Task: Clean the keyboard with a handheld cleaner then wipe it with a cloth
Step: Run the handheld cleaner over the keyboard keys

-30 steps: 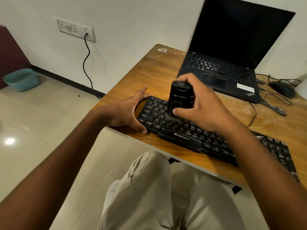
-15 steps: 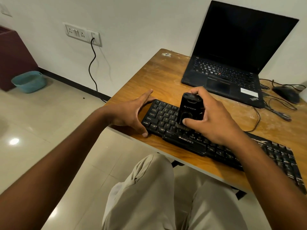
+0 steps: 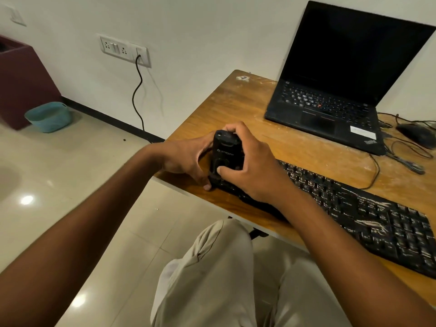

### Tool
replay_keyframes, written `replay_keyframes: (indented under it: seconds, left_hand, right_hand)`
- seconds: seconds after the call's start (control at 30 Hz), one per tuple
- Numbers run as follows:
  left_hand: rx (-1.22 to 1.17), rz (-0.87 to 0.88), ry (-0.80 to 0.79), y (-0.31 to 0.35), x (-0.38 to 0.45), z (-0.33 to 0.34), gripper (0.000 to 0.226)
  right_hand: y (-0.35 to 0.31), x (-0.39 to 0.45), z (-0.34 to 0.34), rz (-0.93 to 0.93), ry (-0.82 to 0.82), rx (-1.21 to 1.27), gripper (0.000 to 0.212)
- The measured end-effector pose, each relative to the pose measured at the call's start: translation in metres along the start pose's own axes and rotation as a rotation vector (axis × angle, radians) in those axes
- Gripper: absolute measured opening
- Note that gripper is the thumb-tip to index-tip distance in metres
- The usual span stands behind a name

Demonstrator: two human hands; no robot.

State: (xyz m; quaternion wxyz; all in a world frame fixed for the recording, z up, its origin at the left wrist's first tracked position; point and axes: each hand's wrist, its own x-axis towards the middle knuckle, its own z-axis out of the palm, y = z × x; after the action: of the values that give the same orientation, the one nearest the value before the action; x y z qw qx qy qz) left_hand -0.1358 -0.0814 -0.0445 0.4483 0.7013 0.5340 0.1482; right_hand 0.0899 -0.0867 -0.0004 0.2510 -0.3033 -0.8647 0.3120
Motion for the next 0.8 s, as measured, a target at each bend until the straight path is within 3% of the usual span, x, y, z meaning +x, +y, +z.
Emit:
replay_keyframes:
  seconds: [0.1, 0.2, 0.3, 0.43, 0.53, 0.67, 0.8]
  left_hand:
    - [0.010, -0.008, -0.010, -0.002, -0.001, 0.000, 0.142]
    - [0.001, -0.025, -0.025, 0.000, -0.002, -0.001, 0.149]
    - [0.016, -0.010, -0.023, 0.001, -0.003, -0.002, 0.147]
    - [0.024, 0.011, -0.015, 0.002, -0.002, 0.000, 0.124]
    - [0.029, 0.012, -0.003, 0.002, -0.002, 0.001, 0.107]
    - [-0.002, -0.014, -0.022, -0.002, -0.001, -0.001, 0.141]
    - [0.007, -0.029, -0.044, 0.002, -0.003, -0.002, 0.147]
  right_hand:
    - [-0.003, -0.006, -0.020, 0.064, -0.133, -0.108, 0.065]
    - [-0.006, -0.012, -0.042, 0.153, -0.236, -0.194, 0.068]
    - [-0.007, -0.010, -0.046, 0.139, -0.178, -0.154, 0.064]
    - [-0.008, 0.001, -0.017, 0.034, 0.005, 0.031, 0.063]
    - [-0.005, 0.003, -0.001, 0.006, -0.003, 0.012, 0.066]
    - [0.000, -0.013, -0.024, 0.083, -0.096, -0.080, 0.064]
    - [0.001, -0.031, -0.056, 0.197, -0.207, -0.164, 0.066]
